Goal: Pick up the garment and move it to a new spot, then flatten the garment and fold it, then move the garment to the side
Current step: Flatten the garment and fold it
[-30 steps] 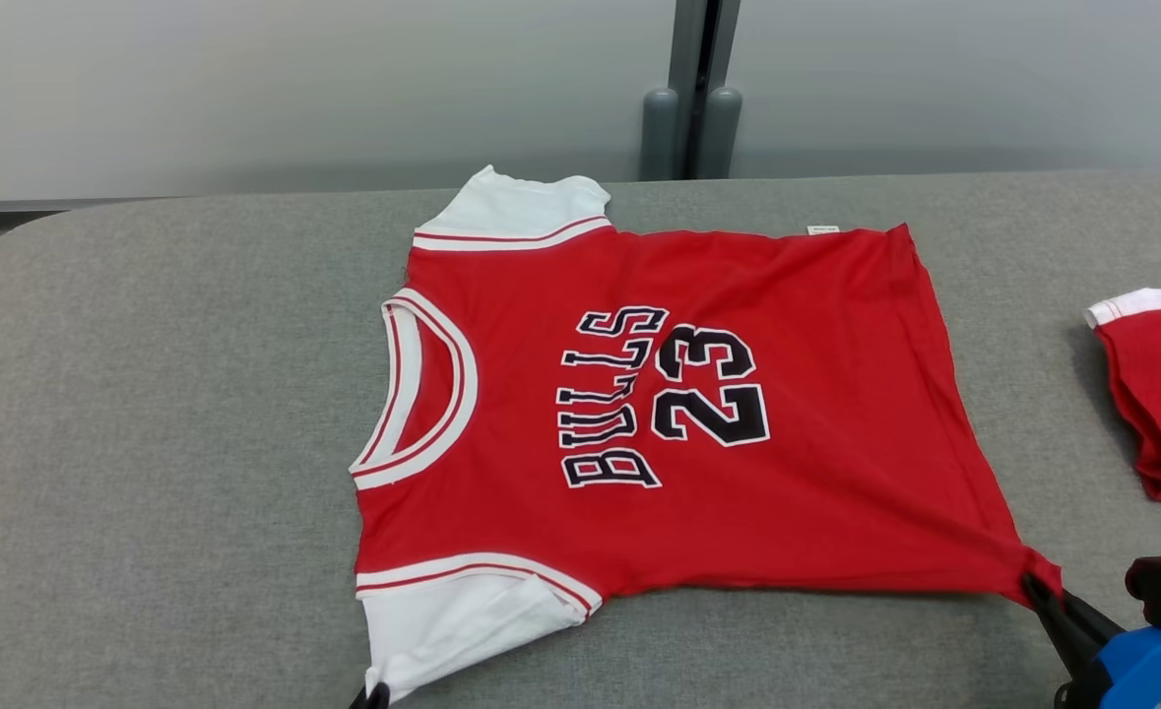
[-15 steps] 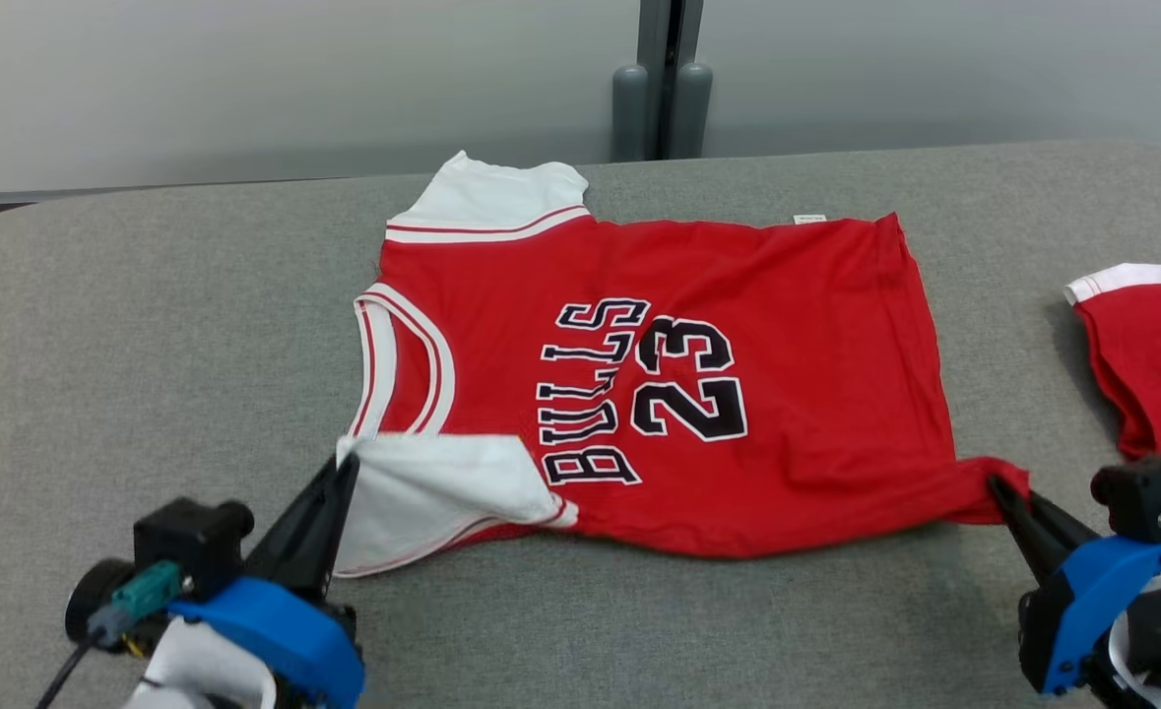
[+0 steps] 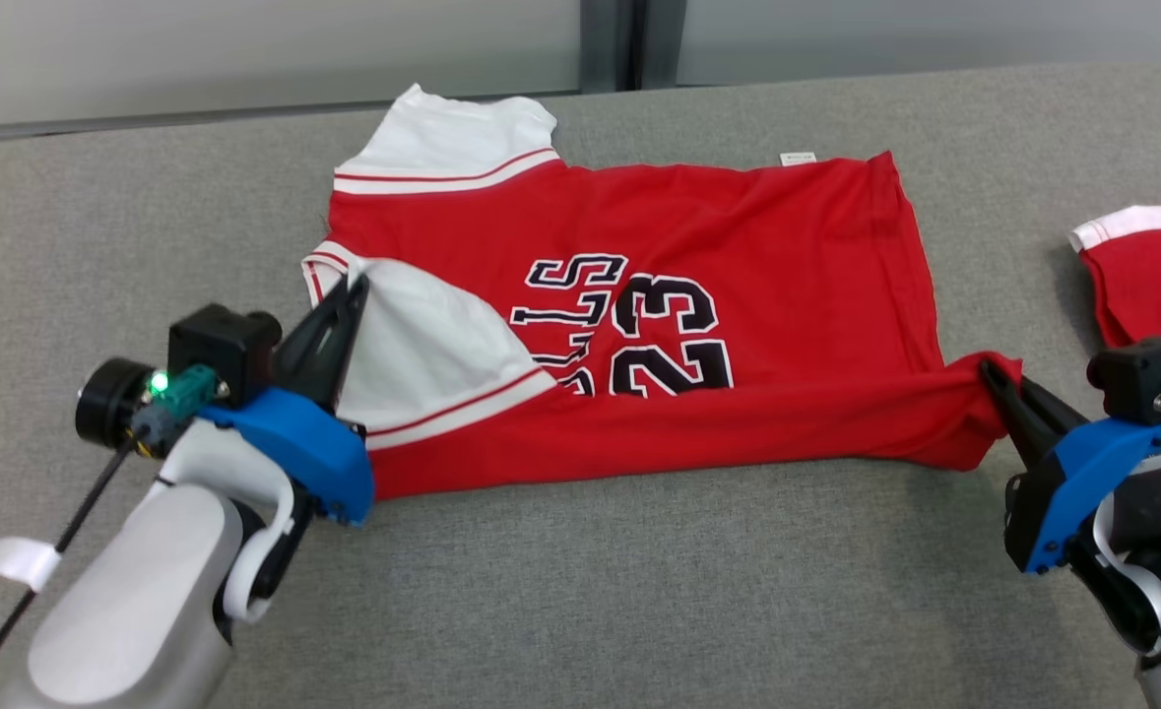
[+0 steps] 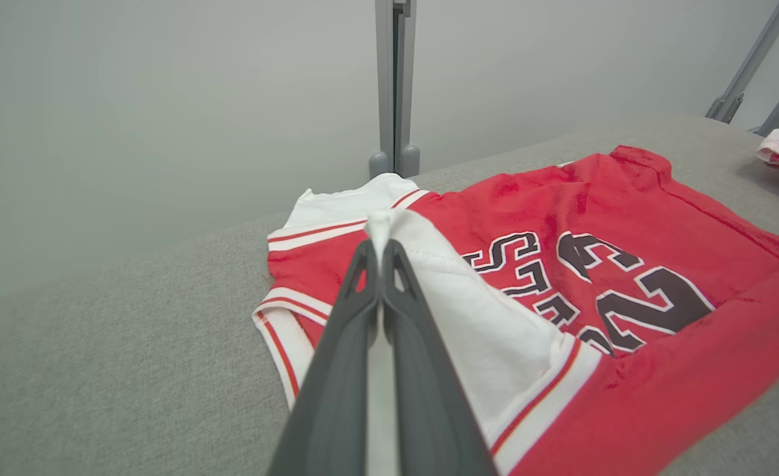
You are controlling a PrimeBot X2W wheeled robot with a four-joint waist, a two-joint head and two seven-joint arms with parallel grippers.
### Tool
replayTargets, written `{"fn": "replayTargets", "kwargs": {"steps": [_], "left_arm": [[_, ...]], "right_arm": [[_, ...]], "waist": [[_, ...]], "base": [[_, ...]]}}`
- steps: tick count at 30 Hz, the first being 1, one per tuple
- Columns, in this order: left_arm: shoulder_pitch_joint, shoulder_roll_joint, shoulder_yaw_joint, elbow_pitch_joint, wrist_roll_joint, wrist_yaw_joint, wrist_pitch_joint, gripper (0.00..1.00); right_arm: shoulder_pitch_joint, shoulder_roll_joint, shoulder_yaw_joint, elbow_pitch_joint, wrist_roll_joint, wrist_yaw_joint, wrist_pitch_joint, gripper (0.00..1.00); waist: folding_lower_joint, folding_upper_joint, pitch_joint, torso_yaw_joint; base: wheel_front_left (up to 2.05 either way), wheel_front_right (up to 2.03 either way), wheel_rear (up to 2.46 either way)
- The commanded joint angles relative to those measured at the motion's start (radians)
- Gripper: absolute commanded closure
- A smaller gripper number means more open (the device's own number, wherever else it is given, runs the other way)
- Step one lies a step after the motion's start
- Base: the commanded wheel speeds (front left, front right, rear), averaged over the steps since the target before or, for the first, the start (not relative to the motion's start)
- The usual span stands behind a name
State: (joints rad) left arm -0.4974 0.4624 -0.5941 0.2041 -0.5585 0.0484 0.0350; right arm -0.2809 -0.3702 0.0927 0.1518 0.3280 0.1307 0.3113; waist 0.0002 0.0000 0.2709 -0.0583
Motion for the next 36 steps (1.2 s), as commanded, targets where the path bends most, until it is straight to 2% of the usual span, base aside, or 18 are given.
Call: {"fn": "replayTargets", "kwargs": {"steps": [1, 10, 11, 12, 13, 14, 15, 22, 27, 31, 36], "left_arm": [[-0.033, -0.003, 0.002, 0.021, 0.007, -0.010, -0.009, 1.00], [-0.176, -0.006, -0.012, 0.177, 0.030, -0.073, -0.020, 1.00], [-0.184, -0.008, -0.013, 0.191, 0.031, -0.076, -0.026, 1.00], [-0.190, -0.011, -0.013, 0.206, 0.031, -0.079, -0.030, 1.00], [-0.194, -0.013, -0.015, 0.219, 0.032, -0.081, -0.035, 0.82], [-0.200, -0.017, -0.016, 0.233, 0.035, -0.080, -0.042, 0.11], [-0.207, -0.020, -0.017, 0.246, 0.039, -0.079, -0.053, 0.00], [-0.185, -0.047, -0.029, 0.314, 0.070, -0.050, -0.139, 0.00], [-0.079, -0.064, -0.034, 0.304, 0.065, 0.006, -0.196, 0.00], [0.031, -0.071, -0.042, 0.274, 0.041, 0.048, -0.178, 0.00], [0.129, -0.066, -0.027, 0.259, 0.000, 0.109, -0.125, 0.00]], "right_arm": [[-0.026, 0.004, 0.005, 0.012, -0.002, 0.000, -0.009, 1.00], [-0.112, 0.035, 0.045, 0.103, -0.010, 0.000, -0.057, 1.00], [-0.119, 0.037, 0.050, 0.113, -0.009, 0.000, -0.063, 0.95], [-0.127, 0.038, 0.053, 0.123, -0.010, 0.000, -0.071, 0.33], [-0.136, 0.042, 0.044, 0.135, -0.013, 0.000, -0.082, 0.00], [-0.141, 0.045, 0.044, 0.147, -0.015, 0.000, -0.089, 0.00], [-0.145, 0.049, 0.046, 0.157, -0.017, 0.000, -0.097, 0.00], [-0.150, 0.052, 0.050, 0.186, -0.008, 0.000, -0.137, 0.00], [-0.081, 0.059, 0.015, 0.134, -0.010, 0.000, -0.121, 0.00], [-0.002, 0.082, -0.039, 0.066, -0.030, 0.000, -0.100, 0.00], [0.082, 0.150, -0.123, 0.014, -0.074, 0.000, -0.078, 0.00]], "waist": [[-0.0002, 0.0000, 0.009, -0.001], [-0.0002, 0.0000, 0.049, -0.027], [-0.0002, 0.0000, 0.050, -0.029], [-0.0002, 0.0000, 0.051, -0.030], [-0.0002, 0.0000, 0.052, -0.032], [-0.0002, 0.0000, 0.052, -0.032], [-0.0002, 0.0000, 0.050, -0.031], [-0.0002, 0.0000, 0.014, -0.018], [-0.0002, 0.0000, -0.024, -0.002], [-0.0002, 0.0000, -0.040, 0.011], [-0.0002, 0.0000, -0.045, 0.020]], "base": [[0.00, 0.00, 0.00], [0.00, 0.00, 0.00], [0.00, 0.00, 0.00], [0.00, 0.00, 0.00], [0.00, 0.00, 0.00], [0.00, 0.00, 0.00], [0.00, 0.00, 0.00], [0.00, 0.00, 0.00], [0.00, 0.00, 0.00], [0.00, 0.00, 0.00], [0.00, 0.00, 0.00]]}}
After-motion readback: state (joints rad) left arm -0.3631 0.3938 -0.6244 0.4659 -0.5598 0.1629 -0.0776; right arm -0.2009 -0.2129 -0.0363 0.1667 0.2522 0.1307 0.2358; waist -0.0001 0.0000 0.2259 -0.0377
